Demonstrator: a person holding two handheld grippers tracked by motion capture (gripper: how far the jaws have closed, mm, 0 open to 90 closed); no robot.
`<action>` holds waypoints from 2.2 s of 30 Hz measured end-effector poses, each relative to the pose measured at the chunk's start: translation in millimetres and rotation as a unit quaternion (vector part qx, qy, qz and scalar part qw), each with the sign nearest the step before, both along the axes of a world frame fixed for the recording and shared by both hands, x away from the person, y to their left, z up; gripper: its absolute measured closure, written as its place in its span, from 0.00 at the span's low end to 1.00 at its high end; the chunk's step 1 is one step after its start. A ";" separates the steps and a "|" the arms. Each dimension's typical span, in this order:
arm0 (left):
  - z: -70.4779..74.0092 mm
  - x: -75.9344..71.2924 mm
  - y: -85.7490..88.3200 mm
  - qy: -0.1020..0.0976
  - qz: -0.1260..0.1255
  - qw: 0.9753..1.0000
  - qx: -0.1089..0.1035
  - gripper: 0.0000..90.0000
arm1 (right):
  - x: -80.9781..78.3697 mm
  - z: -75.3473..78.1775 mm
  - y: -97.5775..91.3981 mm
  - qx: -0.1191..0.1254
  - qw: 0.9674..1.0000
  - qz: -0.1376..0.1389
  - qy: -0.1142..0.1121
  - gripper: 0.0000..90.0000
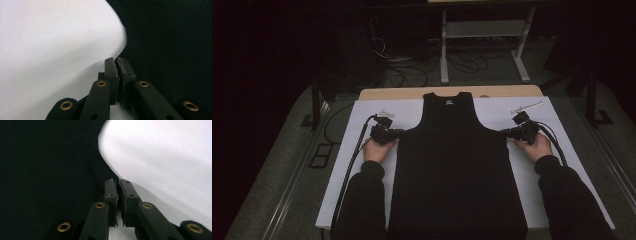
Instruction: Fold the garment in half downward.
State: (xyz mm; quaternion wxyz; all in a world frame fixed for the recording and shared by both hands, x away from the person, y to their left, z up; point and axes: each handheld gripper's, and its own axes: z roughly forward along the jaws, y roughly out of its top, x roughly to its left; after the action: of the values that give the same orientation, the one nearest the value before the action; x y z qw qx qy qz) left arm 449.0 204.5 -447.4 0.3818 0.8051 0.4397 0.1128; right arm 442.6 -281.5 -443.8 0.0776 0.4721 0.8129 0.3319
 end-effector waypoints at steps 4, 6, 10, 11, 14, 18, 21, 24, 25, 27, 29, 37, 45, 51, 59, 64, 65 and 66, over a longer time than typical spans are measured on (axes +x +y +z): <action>5.6 -2.4 6.0 0.003 0.007 1.000 -0.012 0.96 | -2.9 3.4 -3.0 0.022 1.000 -0.001 0.001 0.93; 9.4 -4.2 8.1 -0.003 0.007 1.000 -0.016 0.96 | -3.8 4.1 -4.6 0.031 1.000 0.000 -0.001 0.93; 16.7 -9.0 9.5 -0.010 0.010 1.000 -0.025 0.96 | -8.8 7.2 -9.7 0.067 0.998 -0.004 0.002 0.93; 19.3 -11.4 10.5 -0.014 0.013 0.999 -0.030 0.96 | -8.8 7.2 -9.7 0.067 0.998 -0.004 0.002 0.93; 23.0 -17.6 12.8 -0.018 0.019 0.998 -0.056 0.96 | -13.6 11.1 -12.0 0.091 0.996 -0.001 0.003 0.93; 27.2 -25.1 15.6 -0.019 0.019 0.998 -0.051 0.96 | -20.6 18.1 -15.2 0.107 0.994 0.002 -0.002 0.93; 30.4 -29.3 20.5 -0.017 0.021 0.997 -0.076 0.96 | -27.0 22.9 -17.2 0.120 0.993 0.004 -0.005 0.93; 33.1 -32.3 22.9 -0.018 0.020 0.995 -0.091 0.96 | -32.9 25.8 -18.2 0.123 0.992 0.004 -0.008 0.93; 33.9 -33.2 23.1 -0.019 0.020 0.995 -0.093 0.96 | -32.9 25.8 -18.2 0.123 0.992 0.004 -0.008 0.93; 35.1 -34.3 24.0 -0.020 0.018 0.995 -0.099 0.96 | -38.0 28.1 -20.7 0.140 0.990 -0.001 -0.009 0.93; 35.7 -36.9 25.4 -0.018 0.017 0.994 -0.110 0.96 | -41.4 30.2 -22.5 0.151 0.988 -0.004 -0.012 0.93; 36.6 -49.3 30.5 -0.013 0.017 0.991 -0.133 0.96 | -53.9 39.6 -31.2 0.194 0.981 -0.012 -0.027 0.93; 36.0 -53.1 35.2 -0.011 0.019 0.989 -0.148 0.96 | -61.9 38.8 -38.5 0.203 0.979 -0.021 -0.020 0.93; 38.8 -59.5 40.3 -0.009 0.016 0.987 -0.162 0.96 | -68.6 38.0 -39.1 0.207 0.978 -0.023 -0.015 0.93; 44.7 -76.9 44.8 -0.006 0.007 0.983 -0.185 0.96 | -88.6 41.2 -41.1 0.215 0.976 -0.019 -0.014 0.93; 42.1 -87.2 46.9 0.002 0.003 0.982 -0.188 0.96 | -100.8 41.3 -40.0 0.218 0.976 -0.014 -0.009 0.93; 41.7 -90.3 47.8 0.005 0.000 0.983 -0.186 0.96 | -103.0 41.0 -39.3 0.218 0.976 -0.013 -0.008 0.93; 41.7 -90.3 47.8 0.005 0.000 0.983 -0.186 0.96 | -105.2 40.8 -38.7 0.219 0.976 -0.012 -0.005 0.93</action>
State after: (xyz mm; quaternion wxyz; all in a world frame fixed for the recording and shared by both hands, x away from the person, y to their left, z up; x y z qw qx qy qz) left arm 358.7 252.3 -405.8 0.5228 0.7204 0.4550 0.0254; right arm 337.4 -320.2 -403.1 -0.0191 0.4858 0.7142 0.5035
